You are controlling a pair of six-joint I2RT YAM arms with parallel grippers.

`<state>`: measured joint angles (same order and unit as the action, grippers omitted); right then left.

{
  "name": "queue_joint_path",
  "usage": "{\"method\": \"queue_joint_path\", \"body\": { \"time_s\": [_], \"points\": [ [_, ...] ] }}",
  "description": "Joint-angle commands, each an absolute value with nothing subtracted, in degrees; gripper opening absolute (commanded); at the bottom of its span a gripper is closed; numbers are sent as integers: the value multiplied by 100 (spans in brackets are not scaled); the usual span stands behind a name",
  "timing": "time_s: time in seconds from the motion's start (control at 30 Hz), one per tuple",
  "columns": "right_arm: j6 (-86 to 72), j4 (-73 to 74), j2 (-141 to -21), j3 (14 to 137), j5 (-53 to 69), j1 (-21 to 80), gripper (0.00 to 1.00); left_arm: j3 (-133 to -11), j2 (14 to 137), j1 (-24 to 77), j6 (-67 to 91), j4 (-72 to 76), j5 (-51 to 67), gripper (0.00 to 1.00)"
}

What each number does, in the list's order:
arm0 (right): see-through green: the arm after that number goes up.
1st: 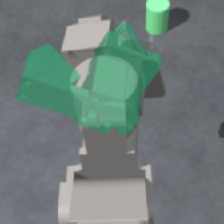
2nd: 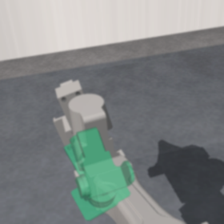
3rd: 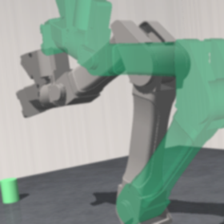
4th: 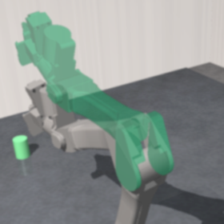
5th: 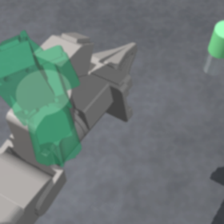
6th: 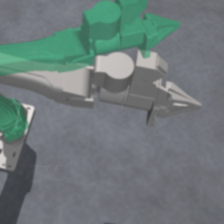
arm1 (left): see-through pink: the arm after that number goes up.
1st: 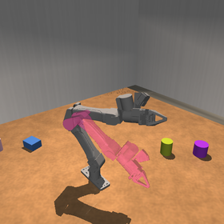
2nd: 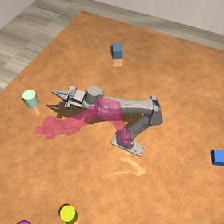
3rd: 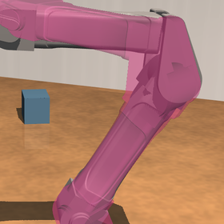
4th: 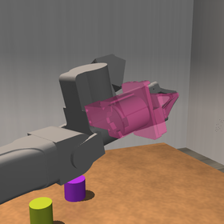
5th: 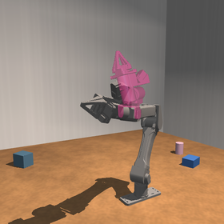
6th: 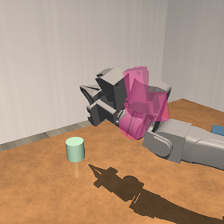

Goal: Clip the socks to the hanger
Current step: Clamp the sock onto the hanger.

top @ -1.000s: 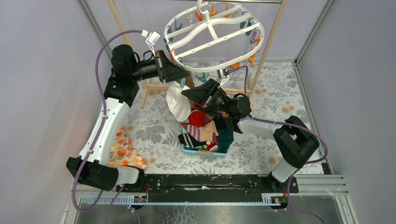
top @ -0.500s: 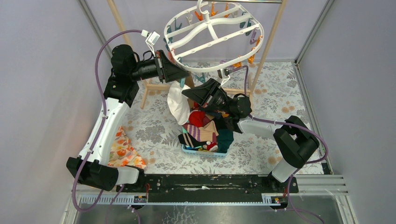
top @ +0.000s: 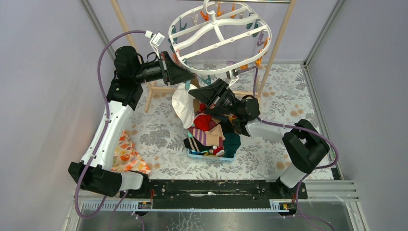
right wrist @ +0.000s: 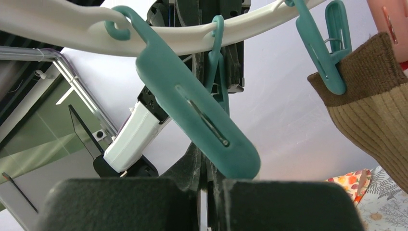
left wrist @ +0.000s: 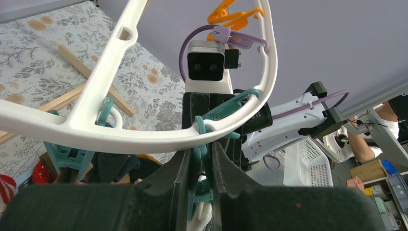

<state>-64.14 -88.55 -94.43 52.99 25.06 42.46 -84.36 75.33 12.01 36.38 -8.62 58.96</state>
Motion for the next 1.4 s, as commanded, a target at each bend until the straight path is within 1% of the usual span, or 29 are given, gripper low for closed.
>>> {"method": "queue_joint_path", "body": {
  "time_s": [0.0, 0.2, 0.23, 0.3, 0.37, 0.43, 0.53, 0.6, 0.63, 0.7, 0.73, 0.83, 0.93, 0.97, 1.1, 1.2, 1.27, 1.37],
  "points": [
    [-6300, -8963, -9151, 5615, 2394, 4167, 0, -8511, 7480, 1214, 3496, -539, 6214, 2],
    [-6271, -8815, -9108, 5697, 2489, 4171, 0, -8513, 7470, 1211, 3554, -497, 6179, 8],
    [-6248, -8792, -9094, 5696, 2479, 4172, 0, -8512, 7471, 1212, 3552, -486, 6164, 12],
    [-6219, -8743, -9064, 5694, 2440, 4166, 0, -8502, 7468, 1213, 3563, -476, 6146, 22],
    [-6181, -8704, -9040, 5701, 2396, 4166, 0, -8517, 7456, 1213, 3575, -471, 6129, 30],
    [-6158, -8674, -9033, 5713, 2356, 4166, 0, -8511, 7454, 1208, 3589, -466, 6105, 40],
    [-6108, -8638, -9000, 5660, 2257, 4166, 1, -8512, 7428, 1212, 3599, -461, 6075, 48],
    [-6051, -8622, -8956, 5584, 2125, 4166, 5, -8509, 7407, 1213, 3602, -465, 6073, 51],
    [-6020, -8618, -8927, 5536, 2055, 4166, 8, -8510, 7402, 1217, 3586, -481, 6067, 53],
    [-5946, -8603, -8861, 5435, 1919, 4166, 12, -8525, 7370, 1213, 3538, -554, 6036, 59],
    [-5916, -8579, -8821, 5398, 1866, 4170, 14, -8527, 7343, 1213, 3473, -615, 6011, 64],
    [-5796, -8431, -8707, 5302, 1728, 4167, 27, -8513, 7268, 1213, 3254, -824, 5957, 75],
    [-5609, -8145, -8516, 5208, 1624, 4166, 37, -8432, 7184, 1211, 2926, -1139, 5875, 80],
    [-5533, -7986, -8431, 5171, 1577, 4166, 40, -8386, 7150, 1213, 2779, -1275, 5815, 81],
    [-5301, -7589, -8130, 4978, 1471, 4166, 43, -8088, 6982, 1213, 2233, -1684, 5631, 81],
    [-5274, -7444, -8047, 4951, 1515, 4167, 45, -7874, 6906, 1208, 2053, -1761, 5542, 74],
    [-5294, -7409, -8071, 4995, 1616, 4166, 44, -7789, 6908, 1213, 2002, -1766, 5525, 65],
    [-5313, -7276, -8074, 5061, 1754, 4166, 46, -7777, 6949, 1217, 1970, -1763, 5517, 41]
  ]
}}
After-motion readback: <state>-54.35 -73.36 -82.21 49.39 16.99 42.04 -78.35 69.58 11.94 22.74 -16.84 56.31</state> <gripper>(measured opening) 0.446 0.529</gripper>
